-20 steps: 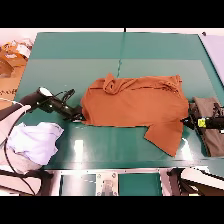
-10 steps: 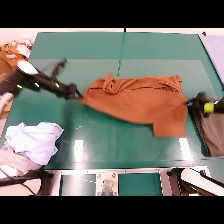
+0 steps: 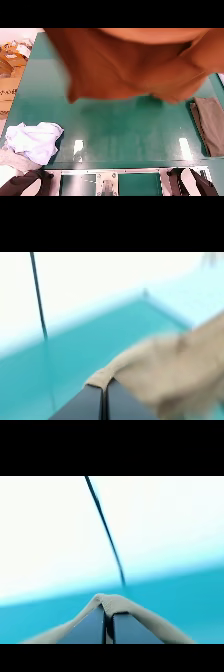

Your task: Fold the shirts.

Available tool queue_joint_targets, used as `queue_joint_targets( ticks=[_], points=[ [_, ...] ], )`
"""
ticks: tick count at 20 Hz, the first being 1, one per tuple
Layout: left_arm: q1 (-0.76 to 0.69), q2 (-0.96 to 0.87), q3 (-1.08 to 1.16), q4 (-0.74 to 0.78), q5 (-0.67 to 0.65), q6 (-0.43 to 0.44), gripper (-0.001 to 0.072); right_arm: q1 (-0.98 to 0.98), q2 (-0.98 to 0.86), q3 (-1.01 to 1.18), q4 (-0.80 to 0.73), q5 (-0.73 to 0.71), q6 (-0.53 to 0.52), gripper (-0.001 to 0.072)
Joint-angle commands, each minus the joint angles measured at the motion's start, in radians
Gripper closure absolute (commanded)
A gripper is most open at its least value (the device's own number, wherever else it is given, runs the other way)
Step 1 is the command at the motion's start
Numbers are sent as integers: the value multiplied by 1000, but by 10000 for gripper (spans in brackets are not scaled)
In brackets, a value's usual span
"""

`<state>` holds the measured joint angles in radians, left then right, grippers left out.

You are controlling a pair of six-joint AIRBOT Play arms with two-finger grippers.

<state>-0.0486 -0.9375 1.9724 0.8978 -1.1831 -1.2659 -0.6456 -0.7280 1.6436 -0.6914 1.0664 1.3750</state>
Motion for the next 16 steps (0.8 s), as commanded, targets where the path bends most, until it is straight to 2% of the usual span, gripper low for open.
queue_joint_targets(
  ticks=[1, 4, 6, 8, 10, 13, 16],
  points=[
    [0, 126, 101, 13, 114, -42, 687, 1, 84, 172, -16, -87, 40, 691],
    [0, 157, 101, 27, 108, -46, 687, 1, 83, 186, -52, -87, 61, 691],
    [0, 157, 61, 82, 101, -81, 687, 1, 67, 158, -60, -85, 65, 691],
    [0, 138, -17, 174, 101, -134, 687, 2, 46, 92, -58, -85, 64, 691],
    [0, 90, -106, 198, 101, -139, 687, 2, 21, -15, -49, -85, 54, 691],
    [0, -42, -251, 164, 102, -137, 687, 16, -43, -228, -2, -90, -33, 691],
    [0, -222, -369, 50, 114, -47, 687, 112, -160, -451, 11, -197, -144, 691]
  ],
)
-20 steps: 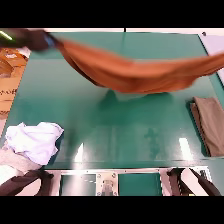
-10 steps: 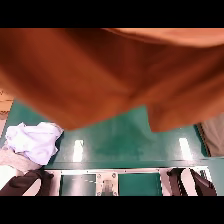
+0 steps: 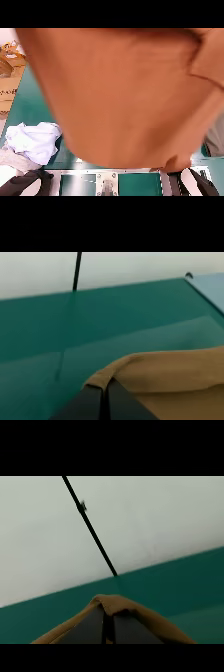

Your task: Fold the shirts.

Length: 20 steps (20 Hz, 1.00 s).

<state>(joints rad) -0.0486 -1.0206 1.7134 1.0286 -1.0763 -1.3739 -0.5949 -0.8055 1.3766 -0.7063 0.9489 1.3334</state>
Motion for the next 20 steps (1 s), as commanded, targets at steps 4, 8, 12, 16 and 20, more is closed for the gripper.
queue_joint_targets(
  ticks=[4, 8, 12, 16, 20],
  points=[
    [-10, -433, -176, -145, 94, 126, 687, 196, -373, -318, 27, -308, -192, 691],
    [-10, -683, -176, -182, 196, 126, 688, 205, -734, -195, 88, -312, -191, 691],
    [-10, -767, -175, -268, 375, 127, 687, 205, -986, 50, 159, -174, -190, 690],
    [-10, -768, -145, -386, 501, 203, 687, 206, -1099, 272, 236, -132, -186, 690],
    [-10, -768, -60, -418, 529, 250, 687, 206, -1112, 411, 253, -135, -182, 690]
  ],
)
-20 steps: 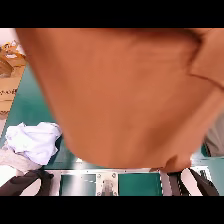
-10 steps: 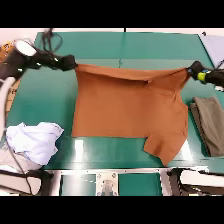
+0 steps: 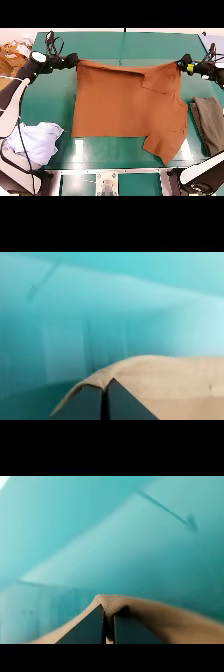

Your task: Fold the shirts.

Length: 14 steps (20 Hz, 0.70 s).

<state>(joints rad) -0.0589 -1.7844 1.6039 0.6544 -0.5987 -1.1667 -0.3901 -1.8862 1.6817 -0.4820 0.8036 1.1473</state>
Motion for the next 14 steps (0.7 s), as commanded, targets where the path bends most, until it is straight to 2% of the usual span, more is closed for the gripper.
queue_joint_targets(
  ticks=[1, 5, 8, 10, 12, 14],
  points=[
    [1, -5, 74, -43, 51, 50, 687, 1, -31, 129, 29, 10, 4, 690],
    [1, -5, 112, -42, 69, 50, 687, 1, -33, 150, 29, -1, 3, 690],
    [2, -10, 111, -1, 14, 50, 688, -1, -39, 148, -5, 19, 4, 690],
    [2, -18, 100, 82, -71, 36, 688, -19, -39, 148, -124, 103, 37, 691],
    [2, -42, 71, 154, -148, 18, 688, -42, -39, 140, -306, 190, 100, 692],
    [2, -87, 45, 169, -187, 16, 688, -60, -39, 100, -396, 243, 110, 692]
  ],
)
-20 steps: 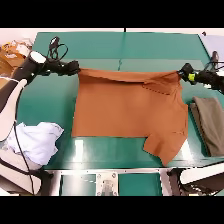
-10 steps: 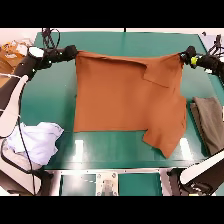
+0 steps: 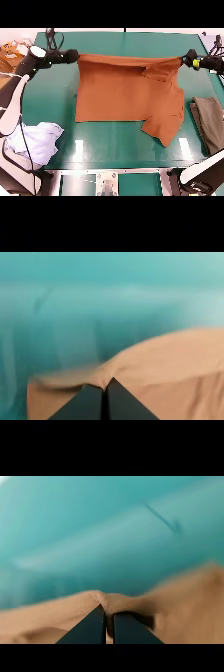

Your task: Fold the shirts.

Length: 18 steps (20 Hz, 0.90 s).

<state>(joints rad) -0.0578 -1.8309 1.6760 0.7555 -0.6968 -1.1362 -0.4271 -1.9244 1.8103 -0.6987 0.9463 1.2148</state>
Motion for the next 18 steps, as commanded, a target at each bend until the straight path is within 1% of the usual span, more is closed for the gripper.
queue_joint_targets(
  ticks=[1, 6, 10, 12, 13, 14, 15, 17, 18],
  points=[
    [0, -61, -31, 68, -105, -14, 688, -29, -1, -63, -198, 117, 42, 692],
    [0, -121, -31, 69, -184, -14, 687, -29, -1, -220, -257, 121, 34, 692],
    [0, -124, -31, 61, -245, -15, 688, -29, -1, -208, -244, 121, 35, 691],
    [0, -124, -30, 40, -311, -25, 687, -30, 6, -196, -210, 130, 39, 688],
    [0, -124, -21, 40, -370, -51, 671, -32, 10, -180, -211, 150, 55, 617],
    [8, -124, -6, 46, -450, -77, 418, -41, 13, -155, -212, 193, 77, 517],
    [18, -124, 13, 48, -525, -106, 260, -55, 16, -128, -212, 249, 104, 510],
    [53, -124, 60, 54, -671, -155, 255, -91, 23, -85, -212, 367, 130, 516],
    [76, -124, 88, 56, -736, -191, 257, -113, 31, -80, -211, 417, 148, 589]
  ],
)
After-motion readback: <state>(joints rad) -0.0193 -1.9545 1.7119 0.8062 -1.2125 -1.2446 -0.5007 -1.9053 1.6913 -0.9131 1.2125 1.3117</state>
